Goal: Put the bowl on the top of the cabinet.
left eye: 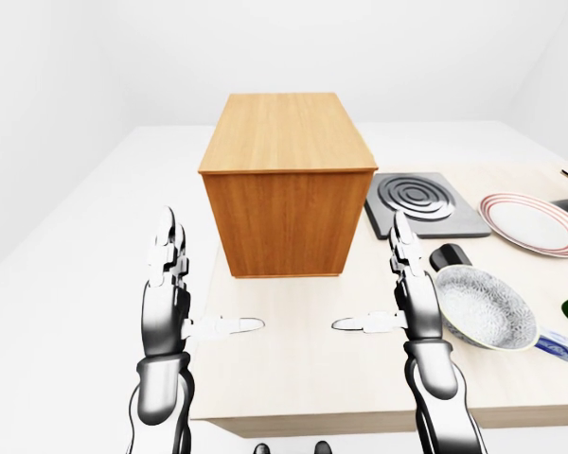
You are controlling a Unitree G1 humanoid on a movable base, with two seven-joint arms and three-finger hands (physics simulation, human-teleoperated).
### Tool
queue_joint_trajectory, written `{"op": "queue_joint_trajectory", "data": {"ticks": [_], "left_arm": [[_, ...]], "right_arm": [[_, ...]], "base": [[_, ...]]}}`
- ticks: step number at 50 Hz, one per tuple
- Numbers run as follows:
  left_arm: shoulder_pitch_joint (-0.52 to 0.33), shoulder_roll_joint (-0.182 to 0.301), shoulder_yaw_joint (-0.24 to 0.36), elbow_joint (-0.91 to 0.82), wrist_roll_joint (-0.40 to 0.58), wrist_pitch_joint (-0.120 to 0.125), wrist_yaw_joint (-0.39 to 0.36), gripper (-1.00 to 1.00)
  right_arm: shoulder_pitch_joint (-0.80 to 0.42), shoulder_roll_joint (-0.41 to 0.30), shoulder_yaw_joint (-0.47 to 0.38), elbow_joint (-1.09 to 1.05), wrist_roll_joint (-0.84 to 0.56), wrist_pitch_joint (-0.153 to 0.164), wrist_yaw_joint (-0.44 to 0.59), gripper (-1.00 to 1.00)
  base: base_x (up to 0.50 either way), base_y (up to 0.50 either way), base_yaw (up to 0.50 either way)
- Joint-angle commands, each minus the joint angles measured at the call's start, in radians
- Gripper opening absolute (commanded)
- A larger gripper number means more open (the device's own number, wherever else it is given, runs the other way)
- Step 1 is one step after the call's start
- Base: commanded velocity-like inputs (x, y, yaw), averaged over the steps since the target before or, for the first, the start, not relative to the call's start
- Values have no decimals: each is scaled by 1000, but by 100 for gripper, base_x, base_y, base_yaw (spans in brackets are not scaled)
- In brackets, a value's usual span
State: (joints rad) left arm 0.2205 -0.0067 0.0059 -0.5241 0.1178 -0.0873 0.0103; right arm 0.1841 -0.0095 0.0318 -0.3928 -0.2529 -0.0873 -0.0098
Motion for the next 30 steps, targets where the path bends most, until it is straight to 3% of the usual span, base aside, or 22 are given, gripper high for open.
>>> {"op": "queue_joint_trajectory", "data": {"ticks": [1, 10, 30], "left_arm": [[2, 0, -4, 0, 2, 0, -1, 100], [-3, 1, -4, 0, 1, 0, -1, 100], [-2, 0, -1, -5, -2, 0, 0, 100]], "right_arm": [[1, -1, 0, 3, 1, 0, 2, 100], [-4, 0, -2, 2, 4, 0, 4, 100], [-2, 1, -1, 2, 2, 0, 3, 100]], "base": [[23, 0, 0], [21, 0, 0], [0, 0, 0]]}}
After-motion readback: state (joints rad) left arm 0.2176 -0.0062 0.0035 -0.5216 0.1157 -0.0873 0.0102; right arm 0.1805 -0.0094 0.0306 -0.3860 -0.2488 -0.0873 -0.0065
